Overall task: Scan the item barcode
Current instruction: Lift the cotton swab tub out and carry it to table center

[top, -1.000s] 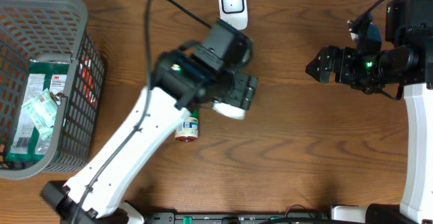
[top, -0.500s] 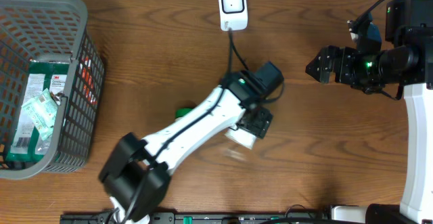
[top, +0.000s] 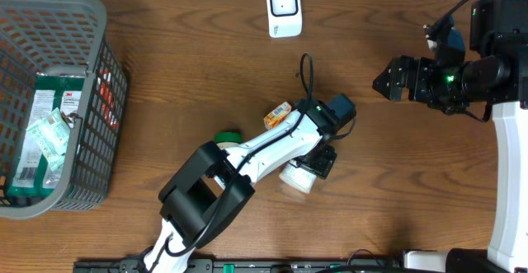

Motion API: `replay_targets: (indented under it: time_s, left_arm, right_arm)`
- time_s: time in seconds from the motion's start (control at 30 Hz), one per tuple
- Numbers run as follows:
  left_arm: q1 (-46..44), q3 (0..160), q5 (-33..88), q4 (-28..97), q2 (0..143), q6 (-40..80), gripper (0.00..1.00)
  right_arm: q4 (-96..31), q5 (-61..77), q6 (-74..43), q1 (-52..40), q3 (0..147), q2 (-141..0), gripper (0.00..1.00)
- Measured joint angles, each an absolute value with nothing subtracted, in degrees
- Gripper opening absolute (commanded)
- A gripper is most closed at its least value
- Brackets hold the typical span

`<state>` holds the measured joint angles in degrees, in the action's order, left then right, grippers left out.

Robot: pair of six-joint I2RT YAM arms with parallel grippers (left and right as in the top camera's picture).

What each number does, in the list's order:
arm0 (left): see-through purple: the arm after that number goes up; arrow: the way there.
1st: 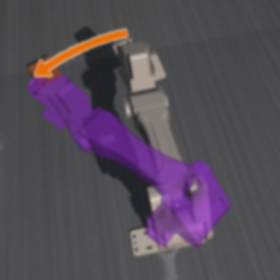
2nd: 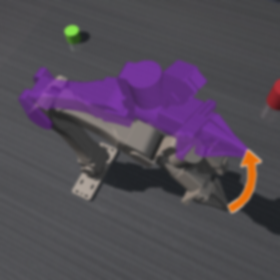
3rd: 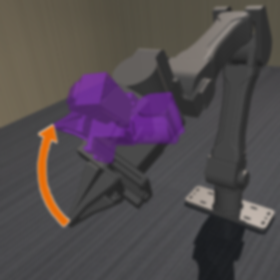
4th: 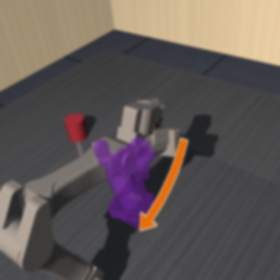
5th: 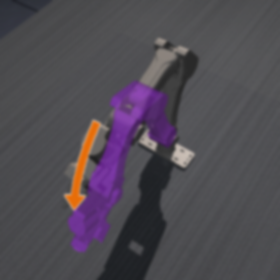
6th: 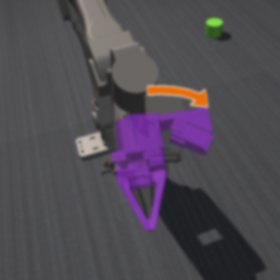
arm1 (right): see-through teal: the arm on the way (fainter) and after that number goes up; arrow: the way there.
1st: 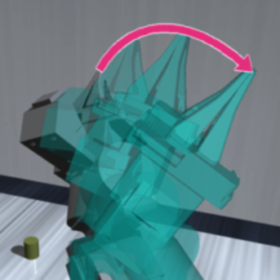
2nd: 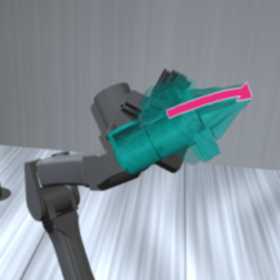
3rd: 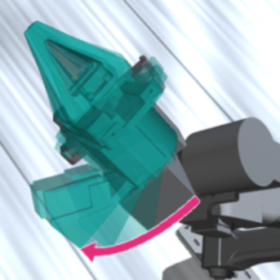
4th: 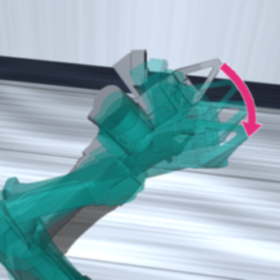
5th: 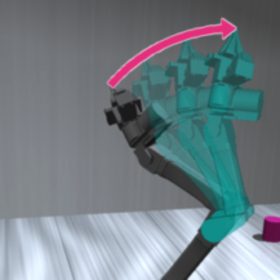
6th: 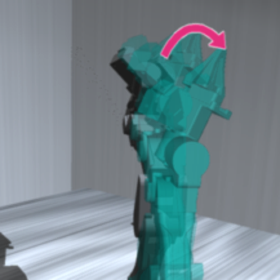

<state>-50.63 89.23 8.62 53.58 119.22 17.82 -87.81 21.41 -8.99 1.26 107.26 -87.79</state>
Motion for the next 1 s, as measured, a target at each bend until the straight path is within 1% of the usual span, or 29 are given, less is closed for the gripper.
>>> replay_targets:
  time_s: [0.07,0.17,0.43,0.8,0.87,0.9,0.93,0.97,1.0]
  left_arm:
    - [-50.6,89.2,8.6,53.6,119.2,17.9,0.82]
    - [-50.6,89.2,8.6,53.6,119.2,18.0,0.83]
    - [-50.6,89.2,8.6,53.6,118.4,18.0,0.84]
    - [-50.6,89.2,8.6,53.6,110.9,18.0,0.85]
    - [-50.6,89.2,8.6,53.9,110.8,18.1,0.82]
    - [-50.6,89.2,8.6,54.1,110.8,18.2,0.71]
    - [-50.6,89.2,8.6,54.2,110.8,18.5,0.46]
    - [-50.6,89.2,8.6,54.4,110.8,18.5,0.07]
    - [-50.6,89.2,8.6,54.7,110.8,18.2,0.07]
  right_arm:
    - [-87.8,21.4,-9.0,1.3,107.3,-87.8,0.99]
    - [-87.8,21.4,-9.0,1.3,107.3,-87.8,0.99]
    - [-87.8,21.4,-9.0,1.3,107.3,-87.8,0.99]
    - [-87.8,21.4,-9.0,1.3,107.3,-87.8,0.99]
    - [-87.8,21.4,-9.0,1.3,107.3,-87.8,0.99]
    - [-87.8,21.4,-9.0,1.3,107.3,-87.8,0.99]
    - [-87.8,21.4,-9.0,1.3,107.3,-87.8,0.99]
    - [-87.8,21.4,-9.0,1.3,107.3,-87.8,0.99]
    - [-87.8,21.4,-9.0,1.3,107.3,-87.8,0.99]
